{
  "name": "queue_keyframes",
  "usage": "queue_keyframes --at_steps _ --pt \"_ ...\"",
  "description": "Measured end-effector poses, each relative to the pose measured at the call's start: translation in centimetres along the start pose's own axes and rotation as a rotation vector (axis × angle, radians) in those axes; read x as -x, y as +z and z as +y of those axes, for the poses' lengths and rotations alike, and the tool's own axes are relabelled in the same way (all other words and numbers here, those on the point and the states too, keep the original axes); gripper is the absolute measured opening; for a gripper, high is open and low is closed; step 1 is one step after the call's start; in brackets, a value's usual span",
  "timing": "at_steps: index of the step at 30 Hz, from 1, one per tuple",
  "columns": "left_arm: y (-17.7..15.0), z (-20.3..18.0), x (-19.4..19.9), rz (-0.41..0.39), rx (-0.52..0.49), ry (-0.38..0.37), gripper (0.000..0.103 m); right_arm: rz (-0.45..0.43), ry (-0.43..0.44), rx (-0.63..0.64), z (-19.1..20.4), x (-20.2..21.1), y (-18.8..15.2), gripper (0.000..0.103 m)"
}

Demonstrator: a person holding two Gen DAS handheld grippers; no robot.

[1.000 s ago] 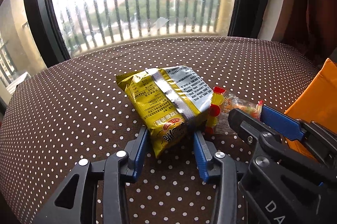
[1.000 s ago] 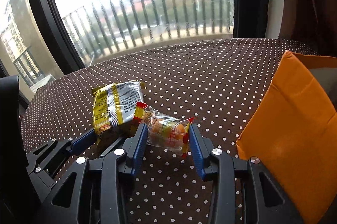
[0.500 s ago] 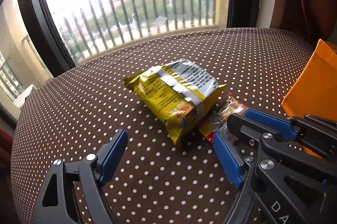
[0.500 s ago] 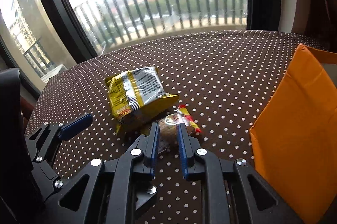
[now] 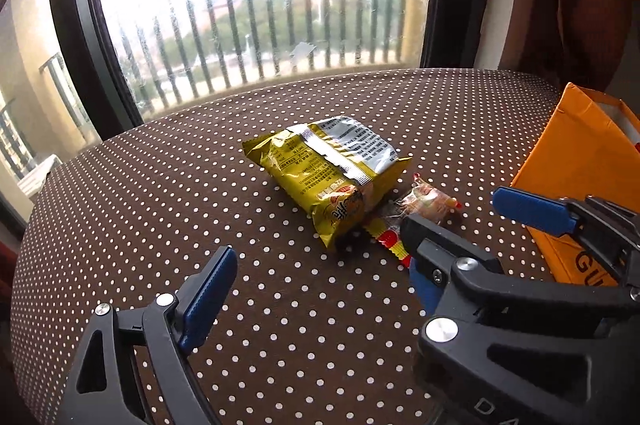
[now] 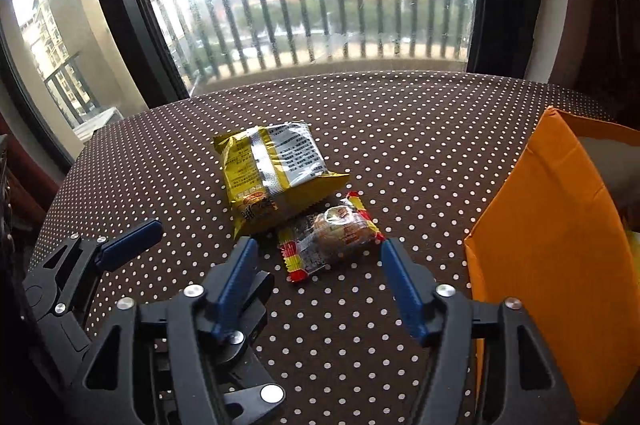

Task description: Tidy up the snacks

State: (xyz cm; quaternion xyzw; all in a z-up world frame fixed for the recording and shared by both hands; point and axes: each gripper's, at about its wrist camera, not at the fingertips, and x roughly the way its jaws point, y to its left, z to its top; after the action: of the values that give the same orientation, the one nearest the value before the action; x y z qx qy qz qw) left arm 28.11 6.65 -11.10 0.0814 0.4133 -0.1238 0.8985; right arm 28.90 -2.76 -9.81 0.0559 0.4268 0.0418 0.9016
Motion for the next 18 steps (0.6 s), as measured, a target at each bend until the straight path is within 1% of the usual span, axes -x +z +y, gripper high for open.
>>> queue_keyframes --at_steps 2,5,7,11,13,14,15,18 --pt "0.1 0.0 -0.4 0.008 -0.001 0.008 0.089 0.011 -0.005 0.001 -0.2 -0.7 0.2 0.072" --pt "0.8 0.5 -1.6 0.021 -0.005 0.024 0.089 0.007 -0.058 0.002 -0.7 -2.3 0.8 0.072" --pt "1.3 0.7 -2.1 0.025 -0.019 0.047 0.089 0.031 -0.046 -0.032 -1.3 -3.4 1.1 0.072" --pt "2.4 0.6 -3.6 0.041 -0.064 0.061 0.090 0.049 -0.037 -0.075 -1.8 -4.8 1.8 0.071" --pt "2.9 0.5 -4.3 0.052 -0.087 0.060 0.090 0.045 -0.041 -0.066 -1.7 -5.1 2.1 0.065" --pt "3.1 0.6 -4.5 0.055 -0.091 0.060 0.090 0.043 -0.031 -0.059 -1.5 -5.1 2.2 0.053" --pt "3.2 0.5 -4.7 0.055 -0.097 0.066 0.091 0.042 -0.028 -0.054 -1.4 -5.1 2.2 0.049" --pt "3.6 0.3 -5.0 0.037 -0.117 0.067 0.092 0.034 -0.022 -0.062 -1.8 -4.9 2.3 0.044"
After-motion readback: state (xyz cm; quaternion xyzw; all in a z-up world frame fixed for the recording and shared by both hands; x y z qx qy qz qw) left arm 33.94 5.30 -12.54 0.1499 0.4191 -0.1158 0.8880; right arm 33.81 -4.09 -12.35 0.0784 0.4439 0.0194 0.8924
